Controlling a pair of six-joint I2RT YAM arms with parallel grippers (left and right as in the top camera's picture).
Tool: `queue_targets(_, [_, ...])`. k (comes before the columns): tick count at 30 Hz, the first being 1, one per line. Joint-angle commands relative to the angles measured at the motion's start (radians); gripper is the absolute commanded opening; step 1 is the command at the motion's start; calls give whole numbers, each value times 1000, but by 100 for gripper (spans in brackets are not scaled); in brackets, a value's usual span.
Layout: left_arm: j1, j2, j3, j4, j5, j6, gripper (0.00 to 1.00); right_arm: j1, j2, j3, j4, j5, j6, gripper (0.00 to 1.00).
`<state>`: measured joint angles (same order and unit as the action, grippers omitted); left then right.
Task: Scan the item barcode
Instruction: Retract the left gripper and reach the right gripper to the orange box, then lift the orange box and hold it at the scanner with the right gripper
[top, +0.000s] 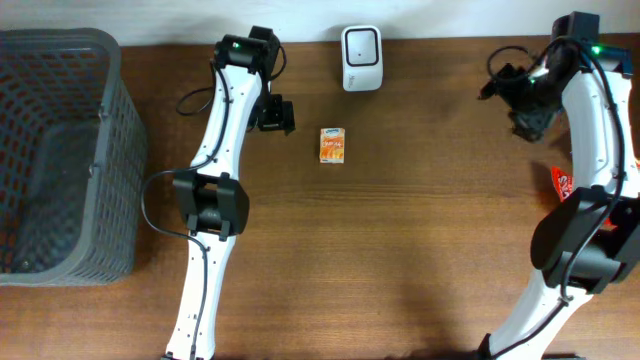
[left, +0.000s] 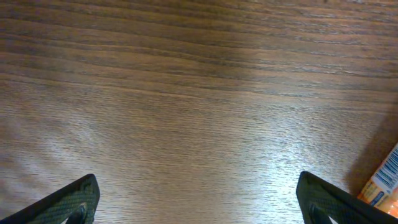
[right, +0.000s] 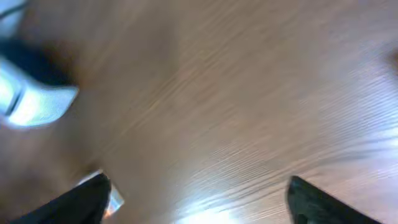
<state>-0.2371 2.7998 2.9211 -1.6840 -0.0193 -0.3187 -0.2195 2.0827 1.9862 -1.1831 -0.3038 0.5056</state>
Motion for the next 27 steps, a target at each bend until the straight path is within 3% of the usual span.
queue_targets(1, [23, -6, 20, -1, -15, -10, 99, 145, 24, -100, 60, -147, -219, 89])
queue_targets(4, [33, -6, 20, -5, -15, -9, 99, 283, 47, -223, 221, -131, -220, 88])
queue_targets(6, [37, -6, 20, -5, -15, -9, 99, 393, 67, -285, 368, -130, -217, 68])
queue_targets(7, [39, -6, 20, -5, -15, -9, 99, 434, 72, -294, 413, -129, -212, 65])
queue_targets(11, [45, -6, 19, -5, -15, -6, 99, 532, 93, -294, 495, -2, -104, 65])
queue_targets(13, [45, -6, 19, -5, -15, -2, 99, 575, 121, -294, 548, 3, -104, 59])
queue_targets(20, [45, -6, 19, -5, -15, -2, 99, 573, 172, -294, 569, 89, -59, 54])
queue_targets(23, [45, -6, 19, -5, -15, -2, 99, 566, 180, -294, 562, 26, -59, 36])
queue_targets(25, [45, -6, 19, -5, -15, -2, 99, 566, 186, -294, 562, -1, -59, 6])
queue_targets(27, [45, -6, 19, -5, -15, -2, 99, 552, 187, -294, 564, -75, -59, 4])
